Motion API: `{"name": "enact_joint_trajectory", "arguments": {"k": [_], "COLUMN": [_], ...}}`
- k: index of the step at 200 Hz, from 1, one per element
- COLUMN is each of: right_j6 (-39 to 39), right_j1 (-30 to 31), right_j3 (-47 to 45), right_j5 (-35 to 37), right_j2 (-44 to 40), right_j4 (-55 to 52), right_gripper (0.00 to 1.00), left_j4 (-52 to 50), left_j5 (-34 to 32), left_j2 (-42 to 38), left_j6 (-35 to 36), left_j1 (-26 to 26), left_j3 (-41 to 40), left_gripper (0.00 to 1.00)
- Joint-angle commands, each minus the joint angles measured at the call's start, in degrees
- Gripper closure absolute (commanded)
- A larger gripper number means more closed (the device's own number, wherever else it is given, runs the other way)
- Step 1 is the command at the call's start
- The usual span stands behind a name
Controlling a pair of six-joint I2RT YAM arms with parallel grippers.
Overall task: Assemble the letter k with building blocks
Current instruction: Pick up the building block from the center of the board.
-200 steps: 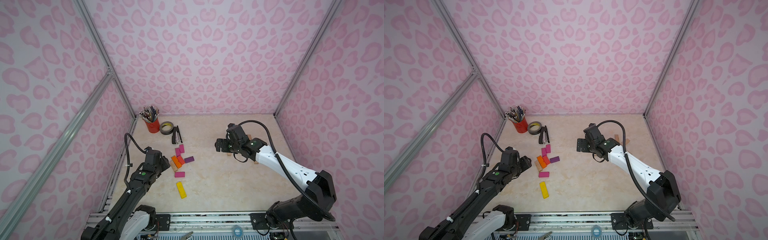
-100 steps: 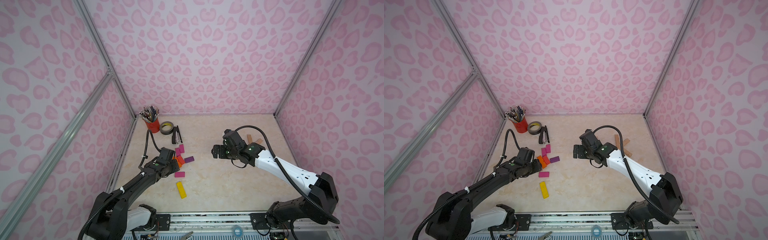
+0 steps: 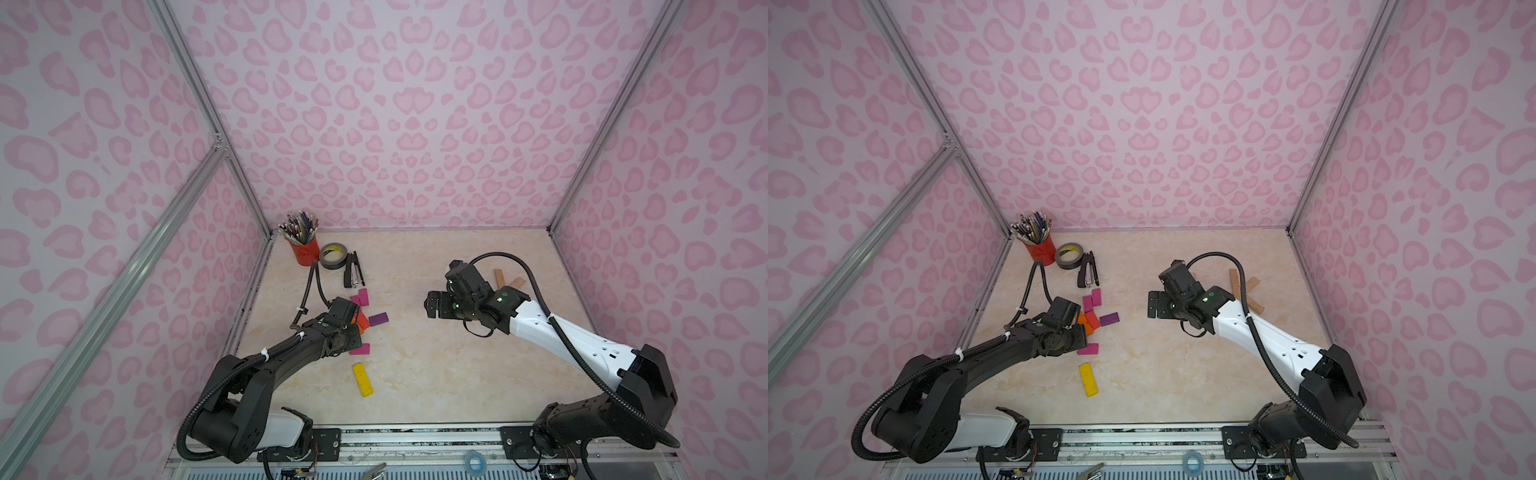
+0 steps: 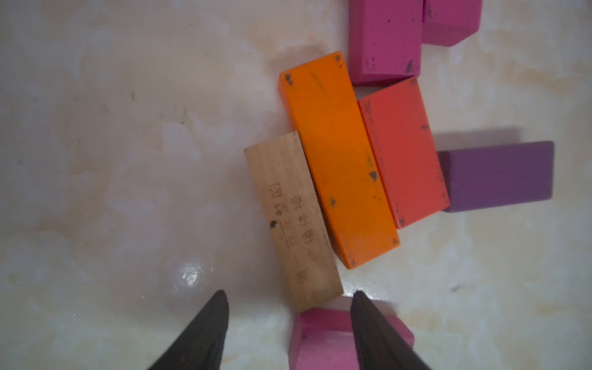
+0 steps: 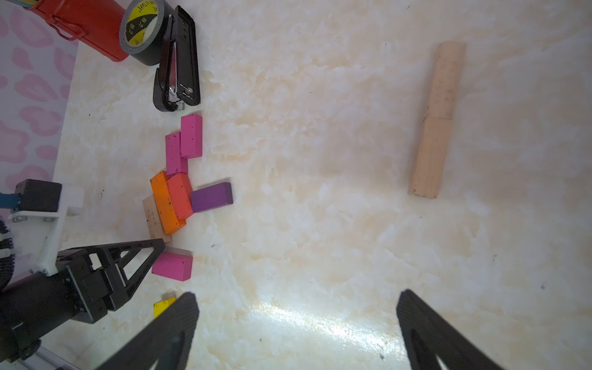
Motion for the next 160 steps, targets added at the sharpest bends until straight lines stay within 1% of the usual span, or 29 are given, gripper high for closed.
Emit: {"name": "enact_joint_trajectory", "arguments": {"k": [1, 22, 52, 92, 113, 136, 160], "right_j6": [-0.31, -0.26, -0.41, -0.43, -0.35, -0.34, -0.42], "right_j1": [0.00, 0.00, 0.03, 0.00, 0.03, 0.00, 0.00], "right_j3": [-0.35, -0.18, -0.08, -0.17, -0.01, 0.35, 0.53], "right_j5": [0.76, 0.85, 1.11, 1.73, 1.82, 1.47, 1.63], "right_j2": [-0.13, -0.21, -0.40, -0.77, -0.48, -0.21, -0.24], "right_j4": [-0.56, -0.68, -1.12, -1.57, -1.63, -1.77, -1.91], "right_gripper": [0.02, 0.02, 0.02, 0.02, 0.02, 0.02, 0.02], "left_j4": [1.19, 2.14, 3.70, 4.28, 4.77, 5.62, 6.05], "left_j5": [-2.36, -2.96, -2.06, -1.68, -1.69, -1.28, -0.67], "left_j2": [0.75, 1.29, 2.35, 3.35, 3.53, 3.78, 4.41], "left_j6": [0.27, 0.15, 0.90, 1.89, 2.19, 2.51, 3.13], "left_j1": [0.01, 0.51, 1.83, 2.78, 3.55, 4.86, 6.10], "left_j3": [0.73, 0.34, 0.42, 0.95, 0.88, 0.91, 1.06], "left_gripper": [0.38, 0.38, 0.39, 0.31, 0.30, 0.35, 0.45]}}
